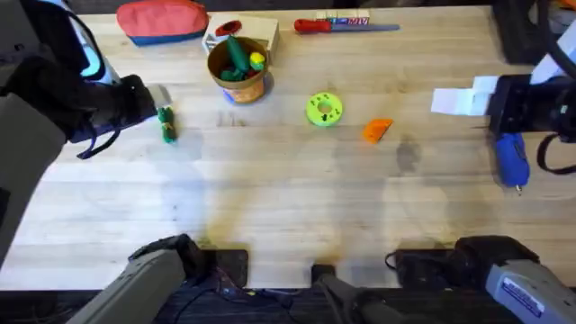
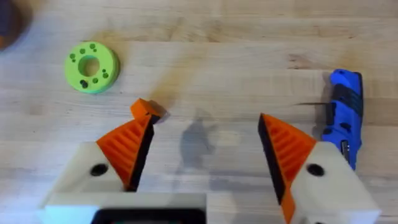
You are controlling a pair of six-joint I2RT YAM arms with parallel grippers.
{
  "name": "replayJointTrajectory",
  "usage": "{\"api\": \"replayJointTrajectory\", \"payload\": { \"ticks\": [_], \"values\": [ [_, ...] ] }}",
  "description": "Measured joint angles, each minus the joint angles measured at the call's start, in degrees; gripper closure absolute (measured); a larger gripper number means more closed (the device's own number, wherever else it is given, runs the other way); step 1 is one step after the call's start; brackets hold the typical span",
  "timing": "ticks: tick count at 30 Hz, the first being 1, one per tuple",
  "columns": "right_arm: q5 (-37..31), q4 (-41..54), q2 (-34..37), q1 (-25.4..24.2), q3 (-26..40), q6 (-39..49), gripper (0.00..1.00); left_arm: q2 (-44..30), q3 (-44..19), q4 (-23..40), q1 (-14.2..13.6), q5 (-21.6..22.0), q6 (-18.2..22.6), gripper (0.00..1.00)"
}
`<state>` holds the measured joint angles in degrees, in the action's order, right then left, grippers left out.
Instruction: Pick up the gripper from the table and insert it into the empty holder that is missing its gripper. Then pick up a screw, insert it into the mounting hole, and use the screwdriver to tighten it. Finally, clean up the table by picking up the vegetable and placing it into the bucket.
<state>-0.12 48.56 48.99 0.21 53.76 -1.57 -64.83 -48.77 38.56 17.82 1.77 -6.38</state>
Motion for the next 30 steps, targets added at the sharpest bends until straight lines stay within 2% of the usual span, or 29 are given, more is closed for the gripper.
{"api": "replayJointTrajectory", "payload": {
  "ticks": [2, 3, 4, 5, 6, 9, 10, 11, 13, 18, 21, 24, 28, 30],
  "values": [
    [0.02, 0.0, 0.0, 0.0, 0.0, 0.01, 0.01, 0.08, 0.0, -0.48, 0.33, -0.35, 0.59, 0.795],
    [0.0, 0.0, 0.0, 0.0, 0.0, 0.0, 0.01, 0.18, 0.0, -0.47, 0.3, -0.54, 0.84, 0.926],
    [0.0, -0.02, 0.0, 0.0, 0.0, -0.01, 0.01, 0.31, 0.0, -0.3, 0.02, -0.58, 1.25, 0.979],
    [0.0, -0.07, 0.0, 0.0, 0.0, -0.01, 0.01, 0.55, 0.0, -0.16, -0.41, -0.69, 1.67, 0.949],
    [0.0, -0.07, 0.0, 0.0, 0.0, 0.01, 0.01, 0.94, 0.0, 0.06, -1.0, -0.7, 2.3, 0.822],
    [0.0, -0.06, 0.0, 0.0, 0.0, -0.01, 0.01, 3.39, 0.0, 1.13, -4.62, -0.71, 4.1, 0.356],
    [0.0, -0.04, 0.0, 0.0, 0.0, -0.01, 0.01, 4.81, 0.0, 1.3, -6.55, -0.73, 4.65, 0.186],
    [0.0, -0.02, 0.0, 0.0, 0.0, -0.01, 0.01, 6.22, 0.0, 1.39, -8.44, -0.72, 4.85, 0.061],
    [0.0, 0.02, 0.0, 0.0, 0.0, -0.01, 0.01, 9.82, 0.0, 1.54, -12.89, -0.77, 5.54, 0.017],
    [0.0, 0.02, 0.0, 0.0, 0.0, -0.01, 0.01, 19.22, 0.0, 1.52, -25.08, -1.09, 6.4, 0.013],
    [0.0, 0.02, 0.0, 0.0, 0.0, -0.01, 0.01, 23.51, 0.0, 1.05, -32.48, -2.99, 6.48, 0.013],
    [0.0, 0.04, 0.0, 0.0, 0.0, -0.01, 0.01, 26.13, 0.0, -2.05, -39.25, -6.07, 6.64, 0.014],
    [0.0, 0.07, 0.0, 0.0, 0.0, -0.03, 0.01, 26.63, -0.02, -8.44, -45.85, -8.47, 6.81, 0.013],
    [0.0, 0.07, 0.0, 0.0, 0.0, -0.14, 0.01, 26.63, -0.04, -9.18, -47.56, -9.15, 6.85, 0.014]
  ]
}}
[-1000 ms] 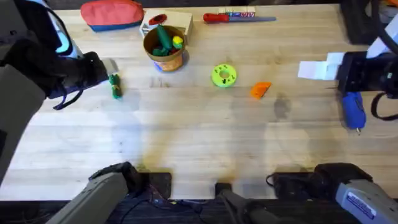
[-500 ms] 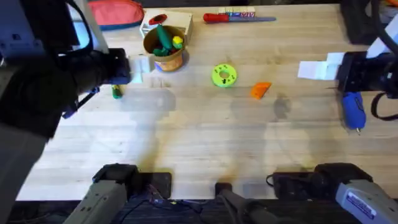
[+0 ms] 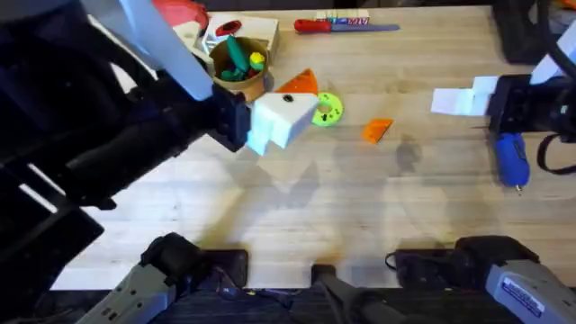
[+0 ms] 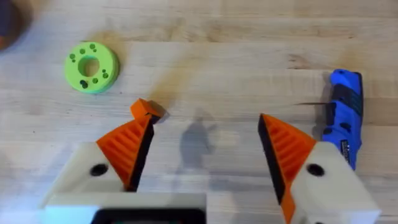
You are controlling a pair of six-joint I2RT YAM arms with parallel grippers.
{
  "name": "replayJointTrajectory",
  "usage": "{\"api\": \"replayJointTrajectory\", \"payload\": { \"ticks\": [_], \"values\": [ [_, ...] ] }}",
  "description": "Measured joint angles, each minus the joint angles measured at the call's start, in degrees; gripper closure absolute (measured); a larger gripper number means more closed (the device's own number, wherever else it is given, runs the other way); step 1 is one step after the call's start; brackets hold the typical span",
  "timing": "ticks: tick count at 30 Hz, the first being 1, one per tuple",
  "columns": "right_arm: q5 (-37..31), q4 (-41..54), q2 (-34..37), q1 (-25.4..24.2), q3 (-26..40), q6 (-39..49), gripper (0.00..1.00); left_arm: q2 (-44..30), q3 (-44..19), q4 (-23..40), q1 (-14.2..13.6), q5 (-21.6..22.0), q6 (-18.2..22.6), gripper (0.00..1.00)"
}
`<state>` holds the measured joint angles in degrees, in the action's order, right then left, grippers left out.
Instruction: Pick up the gripper from the table and insert it into the empty holder that is missing its gripper. Then pick up a screw, insert it into the mounting hole, and use the screwdriver to tighten it. Finally, clean up the table by picking up the vegetable and placing it into the bucket.
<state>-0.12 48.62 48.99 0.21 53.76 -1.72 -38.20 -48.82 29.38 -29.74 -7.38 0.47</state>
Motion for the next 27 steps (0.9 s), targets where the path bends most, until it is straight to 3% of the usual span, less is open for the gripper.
{"api": "replayJointTrajectory", "payload": {
  "ticks": [5, 16, 21, 27],
  "values": [
    [0.0, 0.04, 0.0, 0.0, 0.0, -0.02, 0.01, 0.0, 0.0, 4.66, -1.09, -0.58, 0.02, 0.013],
    [0.0, 0.07, 0.0, 0.0, 0.02, -0.02, 0.01, -0.46, 0.0, 2.45, -1.09, -0.59, 0.08, 0.013],
    [0.0, 0.07, 0.0, 0.0, 0.02, -0.02, 0.01, -0.85, 2.08, -5.73, -1.27, -1.11, 2.84, 0.014],
    [0.0, 0.07, 0.0, 0.0, 0.02, -0.02, 0.01, 7.44, 15.53, -18.11, -1.27, -3.23, 5.65, 0.013]
  ]
}}
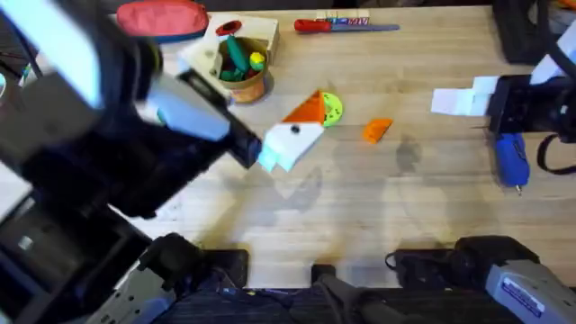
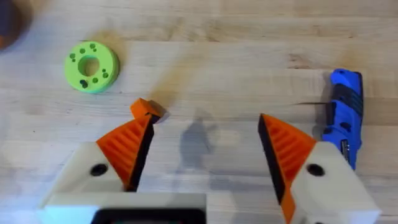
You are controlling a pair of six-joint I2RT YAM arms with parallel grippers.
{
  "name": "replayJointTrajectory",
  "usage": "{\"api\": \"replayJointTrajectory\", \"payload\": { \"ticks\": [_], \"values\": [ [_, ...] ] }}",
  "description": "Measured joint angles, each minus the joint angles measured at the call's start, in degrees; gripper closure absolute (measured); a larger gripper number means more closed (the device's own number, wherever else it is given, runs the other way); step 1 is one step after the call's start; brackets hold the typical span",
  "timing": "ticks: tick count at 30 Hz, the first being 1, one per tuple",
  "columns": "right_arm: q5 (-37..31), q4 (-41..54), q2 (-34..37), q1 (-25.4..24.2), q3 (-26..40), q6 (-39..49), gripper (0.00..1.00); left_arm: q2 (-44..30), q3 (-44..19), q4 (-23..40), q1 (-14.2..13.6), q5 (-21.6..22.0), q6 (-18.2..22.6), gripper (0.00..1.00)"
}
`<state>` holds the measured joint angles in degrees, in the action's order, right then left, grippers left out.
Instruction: Pick up the gripper from the table and insert it into the empty holder that is missing its gripper. Then pick up a screw, insert it into the mounting hole, and use the screwdriver to tighten it. Finally, clean up the table by picking up the vegetable and placing it into the bucket.
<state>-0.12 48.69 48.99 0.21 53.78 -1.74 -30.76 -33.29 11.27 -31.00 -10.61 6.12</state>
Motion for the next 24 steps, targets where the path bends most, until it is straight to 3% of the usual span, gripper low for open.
{"api": "replayJointTrajectory", "payload": {
  "ticks": [7, 12, 17, 24],
  "values": [
    [0.0, 0.02, 0.0, 0.0, 0.0, 0.0, 0.01, 15.77, 17.67, -9.13, -0.04, -3.36, 0.42, 0.013],
    [0.0, 0.02, 0.0, 0.0, 0.0, 0.0, 0.01, 25.08, 26.52, -10.97, -0.04, -4.02, -1.47, 0.014],
    [0.0, 0.02, 0.0, 0.0, 0.0, 0.0, 0.01, 30.43, 30.71, -11.91, -0.04, -4.61, -2.71, 0.013],
    [0.0, 0.02, 0.0, 0.0, 0.0, 0.0, 0.01, 30.13, 32.9, -7.97, -0.04, -8.05, -4.08, 0.013]
  ]
}}
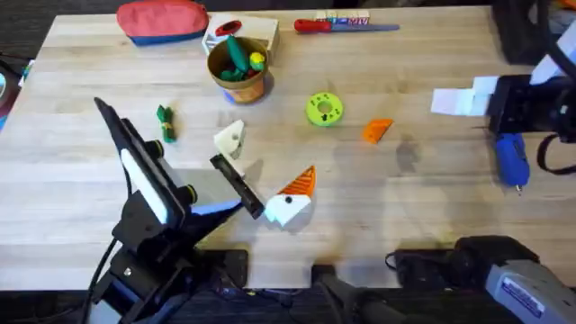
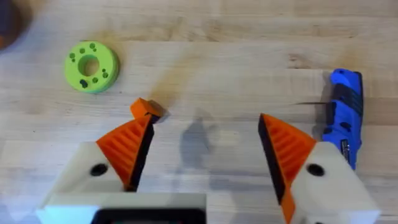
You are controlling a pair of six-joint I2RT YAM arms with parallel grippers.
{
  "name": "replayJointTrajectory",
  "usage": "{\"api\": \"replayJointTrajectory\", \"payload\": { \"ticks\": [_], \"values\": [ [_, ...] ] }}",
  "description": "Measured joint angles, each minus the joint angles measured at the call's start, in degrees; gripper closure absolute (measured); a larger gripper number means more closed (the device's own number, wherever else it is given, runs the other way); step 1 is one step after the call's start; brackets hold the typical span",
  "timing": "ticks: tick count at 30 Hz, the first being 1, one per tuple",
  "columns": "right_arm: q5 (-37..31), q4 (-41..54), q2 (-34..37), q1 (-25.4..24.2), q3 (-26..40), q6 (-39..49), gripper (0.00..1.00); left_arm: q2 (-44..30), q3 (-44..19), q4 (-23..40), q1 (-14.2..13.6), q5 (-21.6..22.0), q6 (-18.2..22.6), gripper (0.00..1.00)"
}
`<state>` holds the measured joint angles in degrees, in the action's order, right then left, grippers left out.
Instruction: Pick up the gripper from the table and insert it into the empty holder that is missing its gripper. Then pick up a screw, insert it into the mounting hole, and use the screwdriver to tighten it. Finally, clean up the table by picking up the vegetable and placing it into the bucket.
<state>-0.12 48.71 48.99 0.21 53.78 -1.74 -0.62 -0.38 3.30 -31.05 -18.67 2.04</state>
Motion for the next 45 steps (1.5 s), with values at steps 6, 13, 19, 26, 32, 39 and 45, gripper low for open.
{"api": "replayJointTrajectory", "payload": {
  "ticks": [6, 13, 19, 26, 32, 39, 45],
  "values": [
    [0.0, 0.0, 0.0, 0.0, 0.0, 0.0, 0.01, 0.0, 0.0, -0.08, 0.0, -1.62, -0.81, 0.015],
    [0.0, 0.0, 0.0, 0.0, 0.0, 0.0, 0.01, 0.0, 0.0, -0.1, 0.0, -2.16, -1.0, 0.014],
    [0.0, 0.0, 0.0, 0.0, 0.0, 0.0, 0.01, 0.0, 0.0, -0.1, 0.0, -2.39, -1.02, 0.013],
    [0.01, 0.0, 0.0, 0.0, 0.0, 0.0, 0.01, 0.0, 0.0, -0.12, 0.0, -2.6, -1.03, 0.013],
    [0.07, -0.38, 0.16, 0.0, 0.0, 0.03, 0.01, 0.0, 0.0, -0.23, 0.0, -5.01, -5.6, 0.014],
    [5.79, 0.49, 9.07, 4.55, 0.63, 11.43, 0.01, 0.0, 0.0, -0.25, 0.0, -6.2, -12.66, 0.013],
    [4.12, 1.16, 16.52, 14.99, 0.7, 17.33, 0.01, 0.0, 0.0, -0.25, 0.0, -6.24, -14.32, 0.013]
  ]
}}
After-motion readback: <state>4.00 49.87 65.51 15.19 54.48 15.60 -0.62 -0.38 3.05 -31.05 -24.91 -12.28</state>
